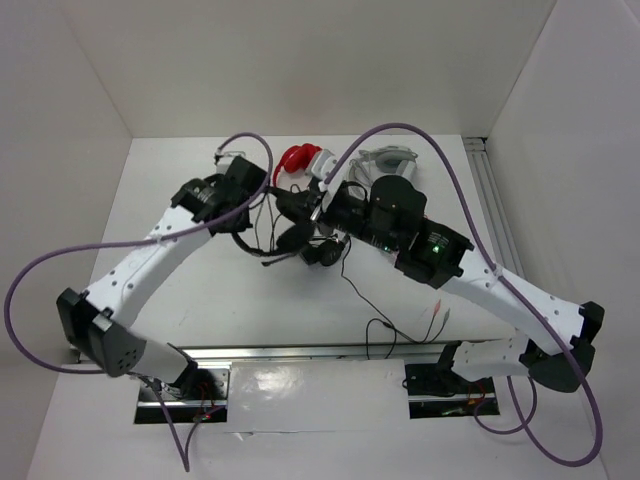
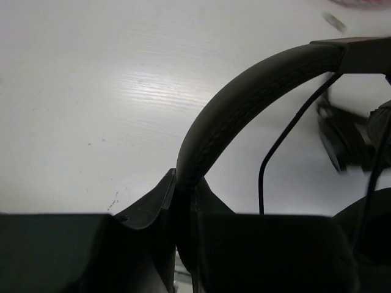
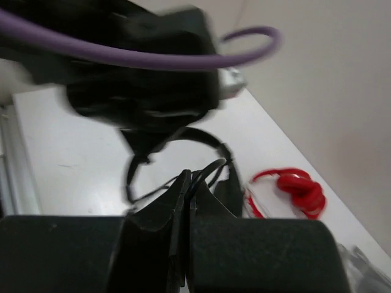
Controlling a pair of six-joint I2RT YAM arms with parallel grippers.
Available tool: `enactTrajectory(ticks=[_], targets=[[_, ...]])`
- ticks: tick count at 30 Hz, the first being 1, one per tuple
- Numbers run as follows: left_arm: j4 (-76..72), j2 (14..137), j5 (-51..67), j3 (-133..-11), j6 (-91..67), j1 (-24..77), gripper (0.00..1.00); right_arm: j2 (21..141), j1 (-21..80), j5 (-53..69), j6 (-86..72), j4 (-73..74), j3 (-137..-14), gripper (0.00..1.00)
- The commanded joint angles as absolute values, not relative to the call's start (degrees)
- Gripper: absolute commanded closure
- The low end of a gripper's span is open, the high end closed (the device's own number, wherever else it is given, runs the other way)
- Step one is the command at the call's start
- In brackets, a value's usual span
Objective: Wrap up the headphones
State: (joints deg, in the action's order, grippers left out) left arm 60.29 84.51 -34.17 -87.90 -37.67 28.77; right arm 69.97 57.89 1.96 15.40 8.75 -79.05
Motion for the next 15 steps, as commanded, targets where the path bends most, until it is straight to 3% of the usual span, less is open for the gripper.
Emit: enactTrajectory(ticks=[1,10,15], targets=[[54.8,74.9,-31.0,-84.5,-30.9,34.3,1.00,69.3,55.0,-3.7,20.8,11.8,-79.5,1.00],[60.2,65.0,-30.3,-79.0,-30.5,46.3,1.00,65.5,47.6,-5.2,26.2,9.9,-76.5,1.00],[62.1,63.6,-22.3,-81.3,-28.6,53.2,1.00,65.0,42.7,-4.7,25.7,6.5,-74.4,1.00]])
